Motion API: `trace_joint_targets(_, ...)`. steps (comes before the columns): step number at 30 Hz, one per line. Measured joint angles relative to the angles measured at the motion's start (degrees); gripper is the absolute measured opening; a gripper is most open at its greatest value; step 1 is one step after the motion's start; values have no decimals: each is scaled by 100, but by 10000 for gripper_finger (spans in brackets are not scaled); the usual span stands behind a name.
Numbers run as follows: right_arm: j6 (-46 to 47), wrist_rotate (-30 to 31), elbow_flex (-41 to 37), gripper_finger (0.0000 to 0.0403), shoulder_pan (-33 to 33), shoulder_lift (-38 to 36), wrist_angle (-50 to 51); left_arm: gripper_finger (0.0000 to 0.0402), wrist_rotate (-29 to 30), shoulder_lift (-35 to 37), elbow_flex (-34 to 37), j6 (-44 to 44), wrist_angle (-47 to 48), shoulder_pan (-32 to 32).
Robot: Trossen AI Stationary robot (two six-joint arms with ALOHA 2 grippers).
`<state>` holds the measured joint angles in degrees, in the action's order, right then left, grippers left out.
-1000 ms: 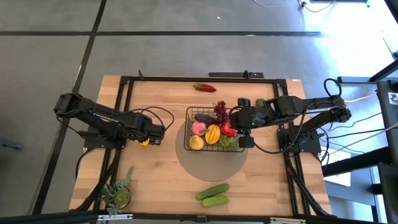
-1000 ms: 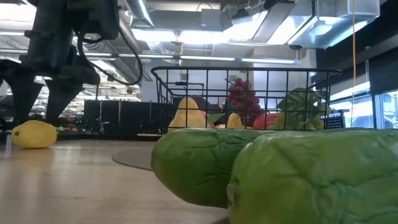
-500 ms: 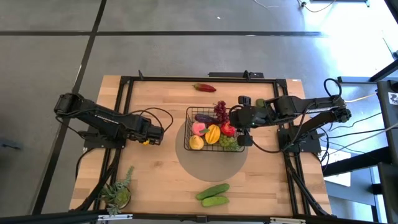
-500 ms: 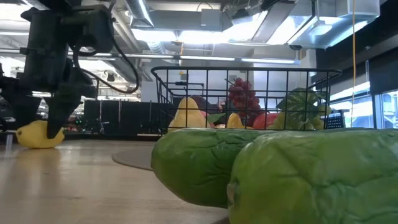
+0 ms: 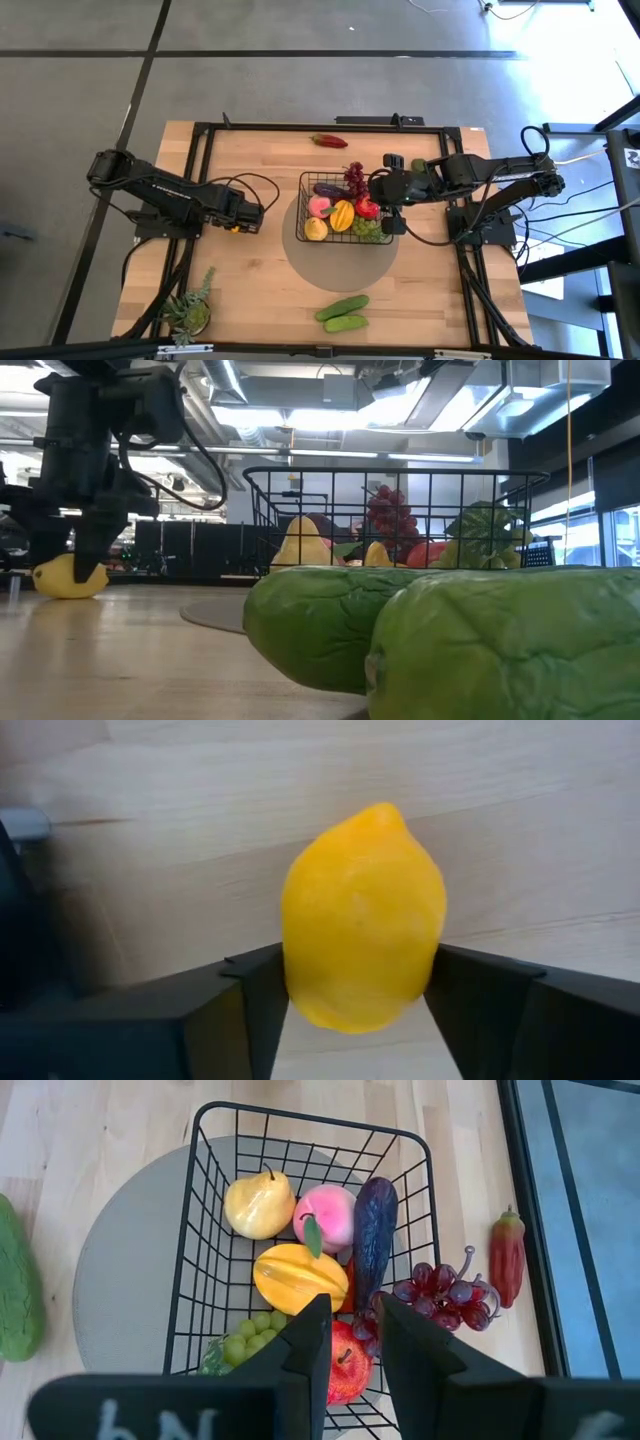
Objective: Build produce basket
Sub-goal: Put the yellow lemon into the black wire basket
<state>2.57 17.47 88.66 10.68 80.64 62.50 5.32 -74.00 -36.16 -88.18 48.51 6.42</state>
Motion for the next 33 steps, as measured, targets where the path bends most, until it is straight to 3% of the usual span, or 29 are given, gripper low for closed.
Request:
trace_joint_targets(4,0,0,0,81,0,0,0,172,0,2,0,28,2,0)
trace_joint_targets(23,0,-17,0,81,0,0,2,172,-28,2,-2,98,19,28)
trace_joint_targets(33,0,-15,0,81,0,0,0,172,432,253,-482,1173,-72,24)
